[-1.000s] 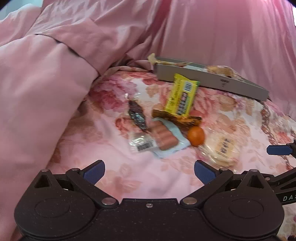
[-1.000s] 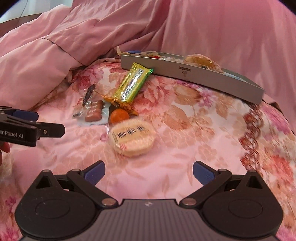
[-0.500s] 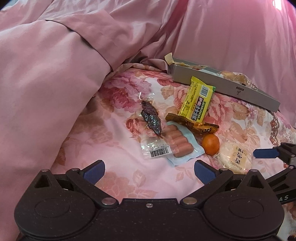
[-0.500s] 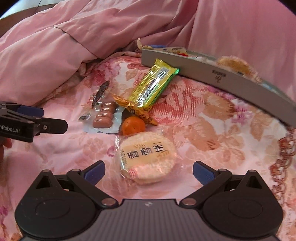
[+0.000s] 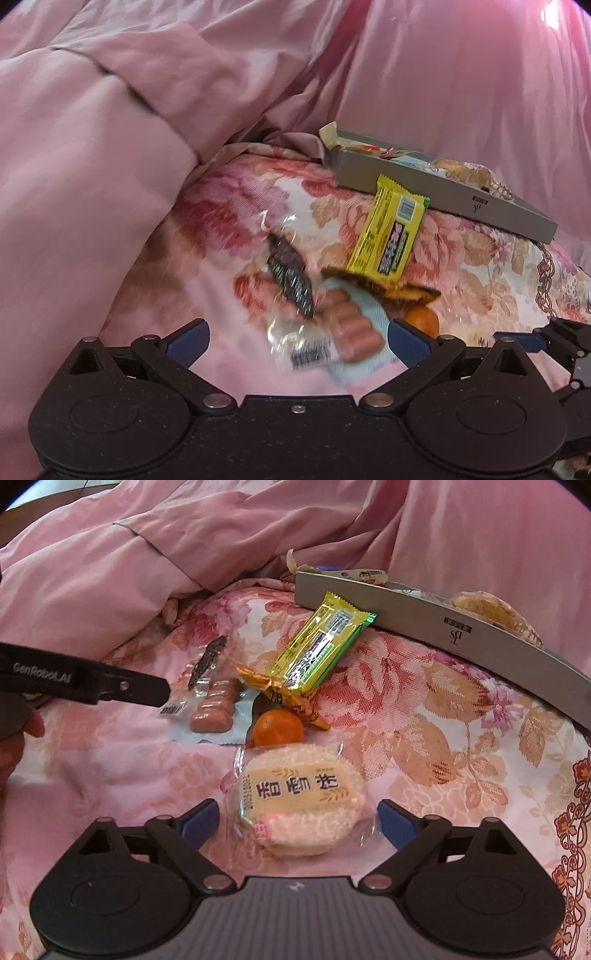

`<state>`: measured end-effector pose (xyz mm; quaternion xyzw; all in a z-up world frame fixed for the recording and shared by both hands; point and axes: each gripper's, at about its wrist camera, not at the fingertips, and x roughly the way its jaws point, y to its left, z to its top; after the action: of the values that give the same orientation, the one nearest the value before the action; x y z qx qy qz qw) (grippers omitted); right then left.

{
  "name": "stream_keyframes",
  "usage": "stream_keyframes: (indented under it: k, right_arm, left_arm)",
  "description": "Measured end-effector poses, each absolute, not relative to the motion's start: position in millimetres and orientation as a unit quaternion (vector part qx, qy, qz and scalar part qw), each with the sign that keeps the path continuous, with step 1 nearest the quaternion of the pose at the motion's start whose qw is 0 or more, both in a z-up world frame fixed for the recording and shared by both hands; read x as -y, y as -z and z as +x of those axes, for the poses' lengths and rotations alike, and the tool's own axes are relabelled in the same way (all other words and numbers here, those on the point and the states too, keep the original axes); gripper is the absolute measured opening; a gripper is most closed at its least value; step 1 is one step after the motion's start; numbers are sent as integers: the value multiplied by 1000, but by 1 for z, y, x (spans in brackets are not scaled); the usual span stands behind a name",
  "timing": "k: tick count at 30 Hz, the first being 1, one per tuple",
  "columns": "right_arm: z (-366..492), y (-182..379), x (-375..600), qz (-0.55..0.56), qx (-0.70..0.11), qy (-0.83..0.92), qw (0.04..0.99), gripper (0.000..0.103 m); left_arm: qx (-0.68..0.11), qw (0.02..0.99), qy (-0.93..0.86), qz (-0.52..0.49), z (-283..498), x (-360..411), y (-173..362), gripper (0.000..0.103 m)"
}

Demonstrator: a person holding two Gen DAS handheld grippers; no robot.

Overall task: Organize snacks
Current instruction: 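Grasp the dark dried-fish packet with the left gripper while the right grasps the round rice cake, then lift the dark packet with the left gripper while the right lifts the rice cake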

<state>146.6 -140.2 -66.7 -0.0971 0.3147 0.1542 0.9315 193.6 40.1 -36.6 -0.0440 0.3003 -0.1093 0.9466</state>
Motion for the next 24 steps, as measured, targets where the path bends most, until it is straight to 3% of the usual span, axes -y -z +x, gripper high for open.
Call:
stream_keyframes:
  k: [8,17,21,24]
  right_arm:
    - [149,62,142,-80,-309,-143,937,87]
    - [151,61,141,-66,-310,-134,939,81]
    - [158,63,139,-54,-310,-133,940,79]
    - [161,63,137,-54,-309,-135,940,79]
  left_arm:
    - [-302,946,114,-41,238,-33,42,101]
    - [-334,930,139,-65,258,-38,54,78]
    - [-335,926,156,-75,257,-38,53,57]
    - [-345,920,164,-89,255,-38,51,51]
